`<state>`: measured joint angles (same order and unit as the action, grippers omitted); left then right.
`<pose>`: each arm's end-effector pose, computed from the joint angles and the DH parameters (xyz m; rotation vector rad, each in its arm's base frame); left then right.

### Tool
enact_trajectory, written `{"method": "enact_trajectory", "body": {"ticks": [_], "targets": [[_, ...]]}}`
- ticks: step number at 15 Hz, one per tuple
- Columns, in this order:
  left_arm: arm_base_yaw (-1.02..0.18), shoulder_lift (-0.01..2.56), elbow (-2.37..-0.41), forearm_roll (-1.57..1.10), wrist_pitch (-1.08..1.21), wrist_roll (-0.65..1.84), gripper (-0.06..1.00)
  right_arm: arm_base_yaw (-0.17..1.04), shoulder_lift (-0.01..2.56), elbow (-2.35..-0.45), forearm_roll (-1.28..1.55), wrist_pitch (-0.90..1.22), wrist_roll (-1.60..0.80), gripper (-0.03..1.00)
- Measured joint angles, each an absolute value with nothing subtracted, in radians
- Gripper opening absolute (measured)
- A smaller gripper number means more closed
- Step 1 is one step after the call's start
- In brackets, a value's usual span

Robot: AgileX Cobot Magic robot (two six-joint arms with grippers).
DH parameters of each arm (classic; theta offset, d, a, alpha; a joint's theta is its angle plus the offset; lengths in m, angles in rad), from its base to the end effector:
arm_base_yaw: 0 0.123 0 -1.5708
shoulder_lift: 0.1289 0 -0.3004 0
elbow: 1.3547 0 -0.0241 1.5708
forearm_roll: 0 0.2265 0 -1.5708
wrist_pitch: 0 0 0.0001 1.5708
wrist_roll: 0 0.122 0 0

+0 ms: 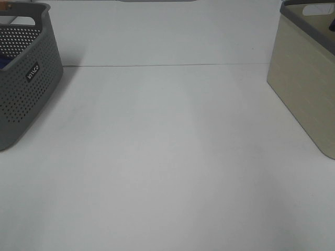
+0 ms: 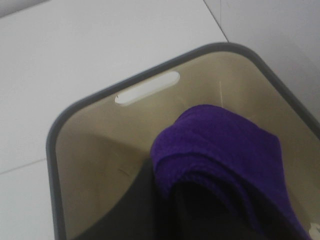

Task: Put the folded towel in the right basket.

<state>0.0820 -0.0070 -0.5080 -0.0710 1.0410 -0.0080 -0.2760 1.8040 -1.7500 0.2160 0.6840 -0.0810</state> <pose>-0.0143 -0.0087 0.2560 -0.0873 2.0059 -0.0372 0.4172 -0.1010 0.3633 0.3240 2.1797 0.0449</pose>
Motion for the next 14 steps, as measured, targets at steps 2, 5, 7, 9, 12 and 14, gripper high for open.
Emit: {"method": "enact_trajectory", "body": {"ticks": [2,5,7,9,12,14], "targets": [[0.082,-0.007,-0.508,-0.071,1.041,-0.008,0.99,-0.274,1.852,-1.750,0.200,0.717,-0.071,0.07],[0.082,-0.007,-0.508,-0.071,1.041,-0.008,0.99,-0.274,1.879,-1.749,0.195,0.730,-0.061,0.48],[0.082,-0.007,-0.508,-0.071,1.041,-0.008,0.99,-0.274,1.875,-1.749,0.193,0.738,-0.064,0.78],[0.082,-0.007,-0.508,-0.071,1.041,-0.008,0.99,-0.274,1.855,-1.749,0.187,0.811,-0.113,0.85],[0.082,-0.007,-0.508,-0.071,1.041,-0.008,0.99,-0.259,1.779,-1.749,0.189,0.924,-0.249,0.85],[0.082,-0.007,-0.508,-0.071,1.041,-0.008,0.99,-0.192,1.695,-1.749,0.178,0.989,-0.267,0.85]]}}
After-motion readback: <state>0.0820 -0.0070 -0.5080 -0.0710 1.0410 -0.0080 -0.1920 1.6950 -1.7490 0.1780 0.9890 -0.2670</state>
